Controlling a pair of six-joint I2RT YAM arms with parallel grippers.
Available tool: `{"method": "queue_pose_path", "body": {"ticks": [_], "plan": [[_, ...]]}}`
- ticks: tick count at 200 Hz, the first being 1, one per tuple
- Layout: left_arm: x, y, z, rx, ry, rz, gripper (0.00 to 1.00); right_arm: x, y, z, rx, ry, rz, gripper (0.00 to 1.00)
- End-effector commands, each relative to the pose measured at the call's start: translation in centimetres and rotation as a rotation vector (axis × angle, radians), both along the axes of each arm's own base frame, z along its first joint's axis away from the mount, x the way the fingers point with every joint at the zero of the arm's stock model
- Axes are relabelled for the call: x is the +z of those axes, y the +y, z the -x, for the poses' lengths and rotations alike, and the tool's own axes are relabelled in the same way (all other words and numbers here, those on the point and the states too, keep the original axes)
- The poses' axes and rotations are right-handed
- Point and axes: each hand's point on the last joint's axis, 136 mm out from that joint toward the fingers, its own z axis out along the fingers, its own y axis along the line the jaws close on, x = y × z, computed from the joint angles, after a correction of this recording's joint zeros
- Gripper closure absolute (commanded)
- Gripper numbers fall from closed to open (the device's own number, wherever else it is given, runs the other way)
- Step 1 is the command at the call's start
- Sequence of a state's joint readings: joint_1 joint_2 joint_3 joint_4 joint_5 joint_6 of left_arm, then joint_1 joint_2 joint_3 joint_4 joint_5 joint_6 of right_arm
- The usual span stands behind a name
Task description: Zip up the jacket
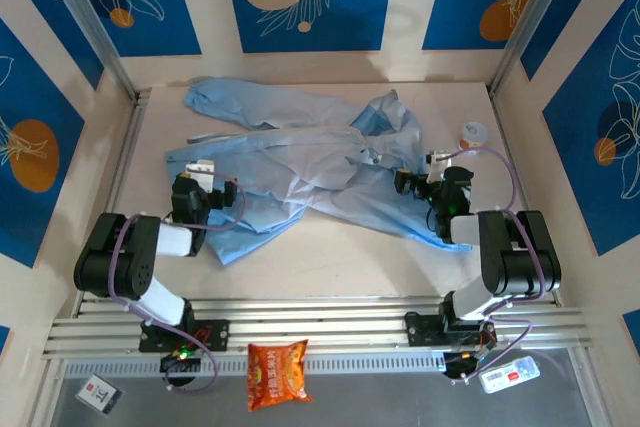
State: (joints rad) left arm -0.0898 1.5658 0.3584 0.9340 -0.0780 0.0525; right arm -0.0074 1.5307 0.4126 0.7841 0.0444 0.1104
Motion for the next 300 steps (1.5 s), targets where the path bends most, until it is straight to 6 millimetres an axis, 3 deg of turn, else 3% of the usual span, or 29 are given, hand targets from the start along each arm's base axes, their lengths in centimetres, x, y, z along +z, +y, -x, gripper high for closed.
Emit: {"method": "queue_pose_path", "body": {"ticks": [1,300], "plan": [[0.74,0.08,-0.48,-0.009,-0.023,0.001,0.00,0.92,-0.06,-0.40,0.000,-0.031,0.012,0.01],[0.73,0.49,-0.54,0.001,-0.018,0.017,0.00,0.84,-0.07,-0.37,0.000,-0.029,0.014,0.01]]}}
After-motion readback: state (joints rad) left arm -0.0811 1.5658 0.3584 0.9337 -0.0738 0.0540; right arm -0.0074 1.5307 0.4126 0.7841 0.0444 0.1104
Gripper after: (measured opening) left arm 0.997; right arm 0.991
